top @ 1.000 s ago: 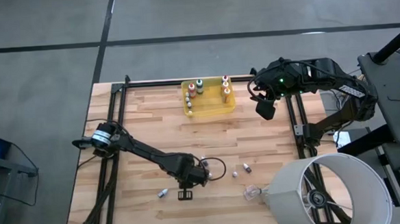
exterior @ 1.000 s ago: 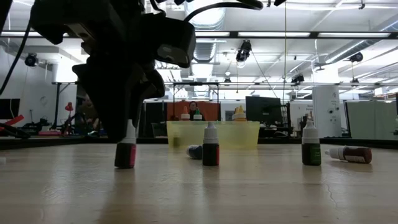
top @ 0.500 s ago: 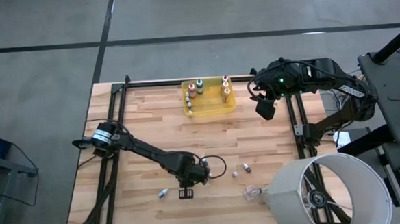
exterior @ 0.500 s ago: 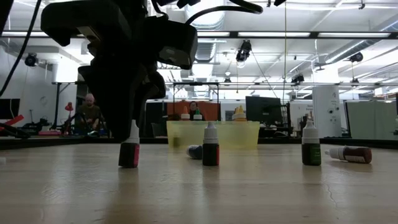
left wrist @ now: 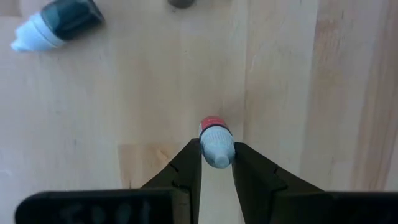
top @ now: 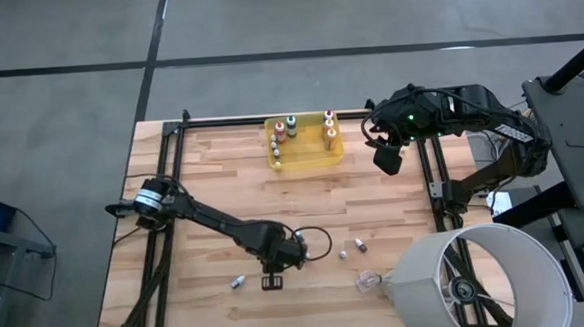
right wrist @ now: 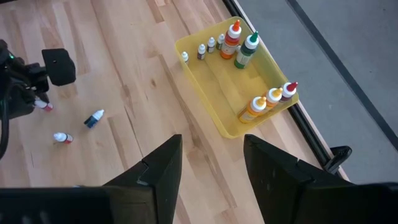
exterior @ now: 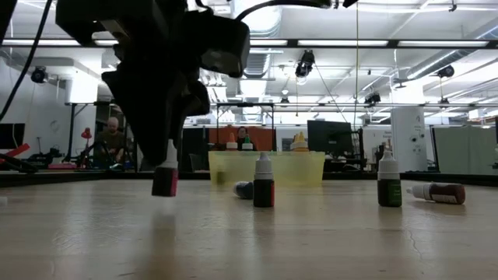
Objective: Pick & Place food coloring
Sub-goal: Put the small pink food coloring bottle into the yellow bin
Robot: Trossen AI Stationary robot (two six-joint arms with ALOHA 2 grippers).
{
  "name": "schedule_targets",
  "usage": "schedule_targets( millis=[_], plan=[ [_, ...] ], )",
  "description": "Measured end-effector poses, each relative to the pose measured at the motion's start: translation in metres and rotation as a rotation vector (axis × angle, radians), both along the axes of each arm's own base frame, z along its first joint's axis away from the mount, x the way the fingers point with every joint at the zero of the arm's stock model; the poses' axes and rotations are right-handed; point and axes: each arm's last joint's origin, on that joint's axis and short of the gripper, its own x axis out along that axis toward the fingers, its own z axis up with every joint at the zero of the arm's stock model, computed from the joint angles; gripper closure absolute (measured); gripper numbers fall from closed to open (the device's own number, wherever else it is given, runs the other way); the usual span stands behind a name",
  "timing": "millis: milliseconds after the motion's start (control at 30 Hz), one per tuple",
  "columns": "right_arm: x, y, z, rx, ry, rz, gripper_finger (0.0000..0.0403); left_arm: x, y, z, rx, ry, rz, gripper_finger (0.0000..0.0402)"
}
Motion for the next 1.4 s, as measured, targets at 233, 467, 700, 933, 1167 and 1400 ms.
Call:
schedule_targets(
  millis=[233, 467, 700, 933, 1167, 1400],
  plan=[
    [0.0, 0.0, 0.0, 0.0, 0.0, 0.0, 0.0239, 0.003, 0.007, 0.01, 0.017, 0.008, 0.006, 0.0344],
    [0.0, 0.0, 0.0, -0.002, 0.002, 0.003, 0.0239, 0.013, 0.035, 0.027, 0.04, 0.023, 0.025, 0.0344],
    [0.0, 0.0, 0.0, -0.002, 0.002, 0.003, 0.0239, 0.028, 0.081, 0.047, 0.05, -0.03, 0.059, 0.0344],
    [0.0, 0.0, 0.0, -0.002, 0.003, 0.003, 0.0239, 0.032, 0.135, 0.06, 0.077, -0.052, 0.086, 0.0344],
    [-0.001, 0.0, -0.001, 0.001, 0.009, 0.0, 0.0239, 0.03, 0.193, 0.075, 0.099, -0.077, 0.17, 0.0344],
    [-0.001, 0.0, 0.0, 0.015, 0.002, -0.019, 0.0239, 0.024, 0.244, 0.099, 0.133, -0.156, 0.249, 0.0344]
  ],
)
